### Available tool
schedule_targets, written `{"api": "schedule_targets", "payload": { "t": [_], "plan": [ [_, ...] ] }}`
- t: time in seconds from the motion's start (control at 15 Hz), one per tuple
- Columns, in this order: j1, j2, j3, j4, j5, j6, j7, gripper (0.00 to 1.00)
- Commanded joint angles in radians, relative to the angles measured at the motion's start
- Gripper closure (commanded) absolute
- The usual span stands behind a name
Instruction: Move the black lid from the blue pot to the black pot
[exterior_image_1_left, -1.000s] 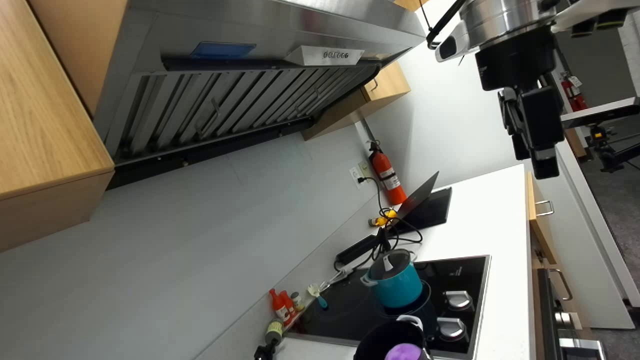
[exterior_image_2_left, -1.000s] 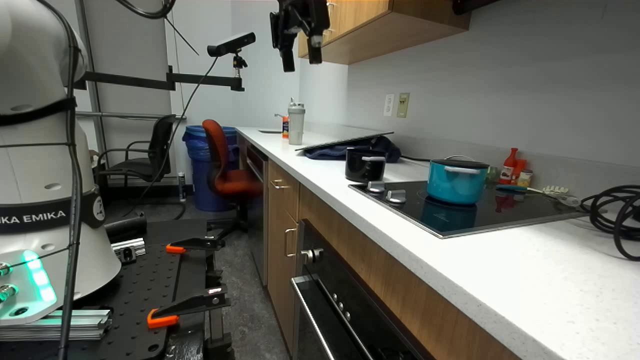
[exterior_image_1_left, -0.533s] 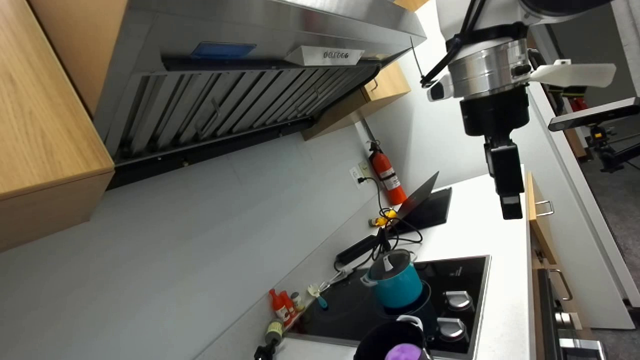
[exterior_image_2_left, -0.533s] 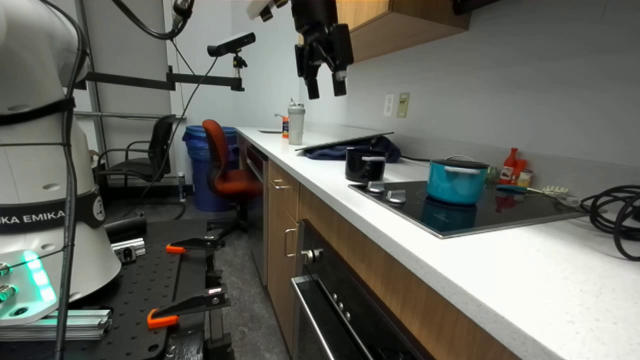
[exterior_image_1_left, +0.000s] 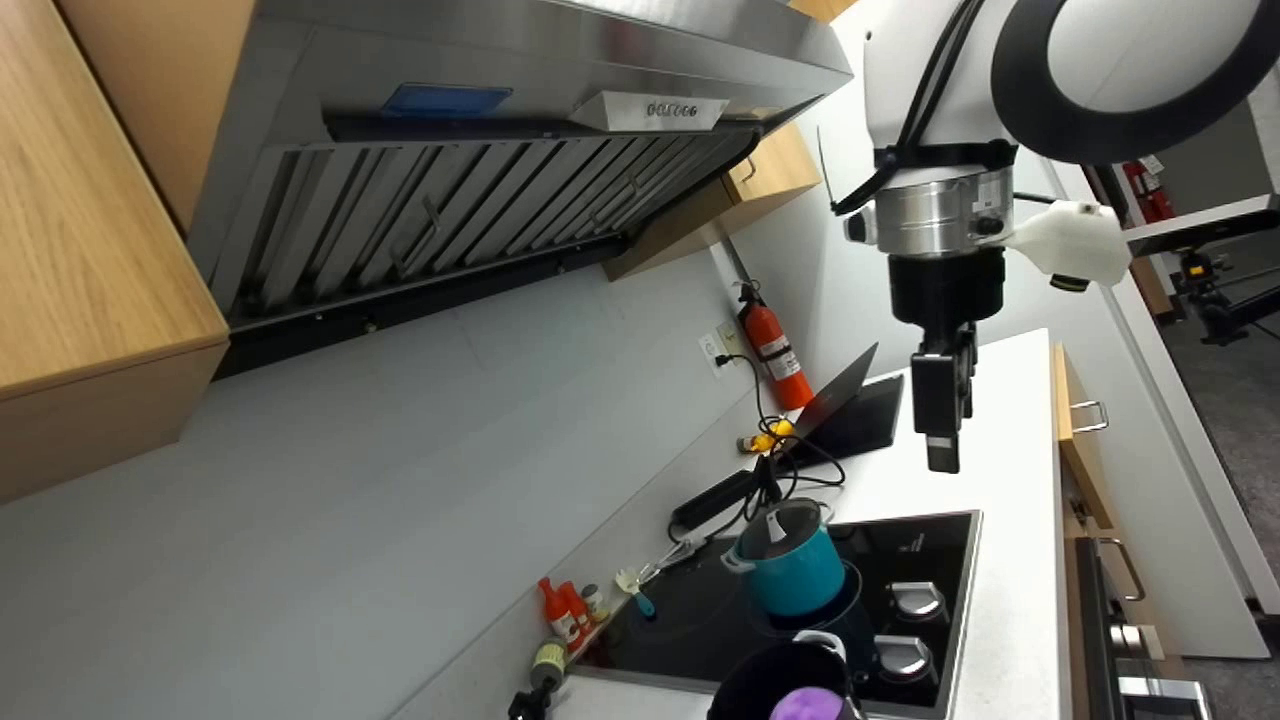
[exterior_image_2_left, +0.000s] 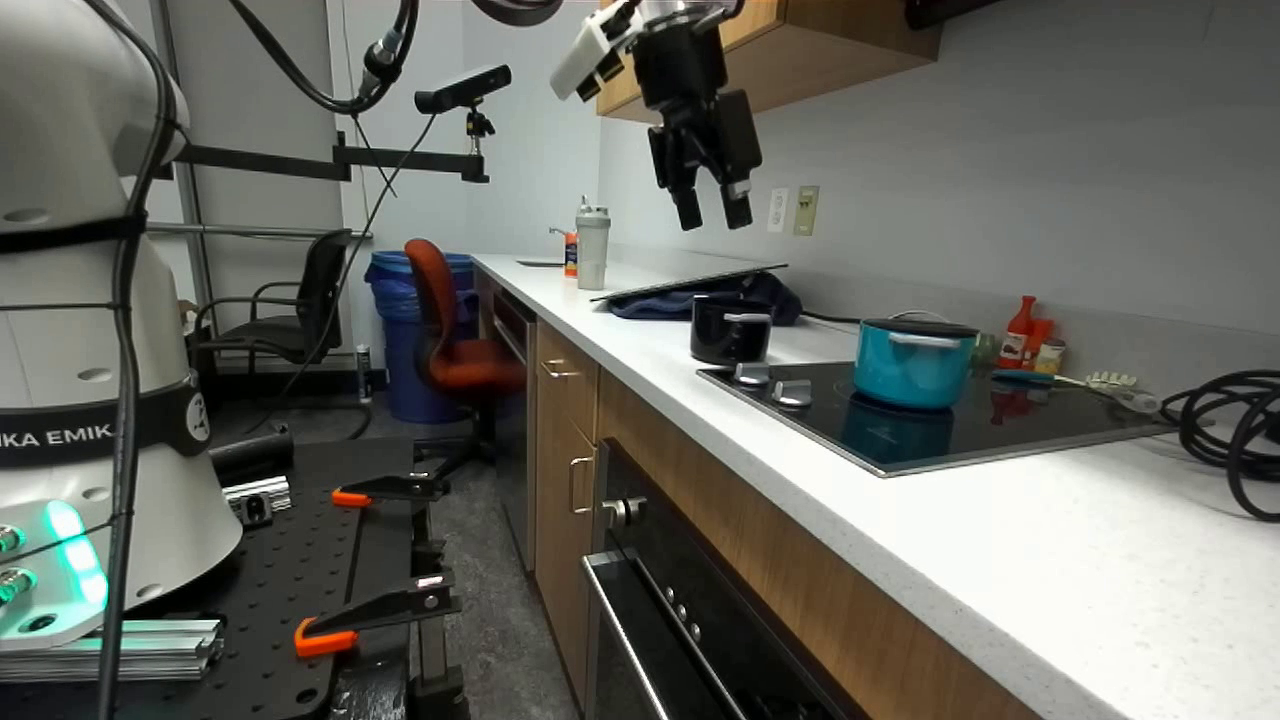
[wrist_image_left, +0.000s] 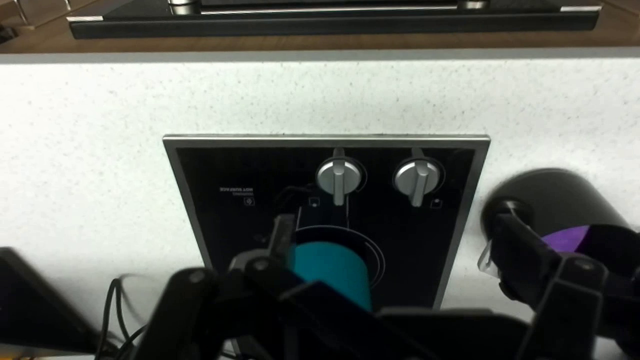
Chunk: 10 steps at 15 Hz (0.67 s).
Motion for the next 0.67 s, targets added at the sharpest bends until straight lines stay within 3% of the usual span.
{"api": "schedule_targets", "payload": {
  "t": [0.0, 0.2, 0.27, 0.6],
  "plan": [
    [-0.038, 0.056, 0.042, 0.035, -0.058, 0.083, 0.09, 0.0],
    [-0.049, 0.071, 0.058, 0.051, -0.088, 0.11, 0.134, 0.0],
    [-0.024, 0.047, 0.034, 0.026, -0.056, 0.085, 0.088, 0.0],
    [-0.028, 0.056, 0.041, 0.039, -0.061, 0.088, 0.1, 0.0]
  ]
}}
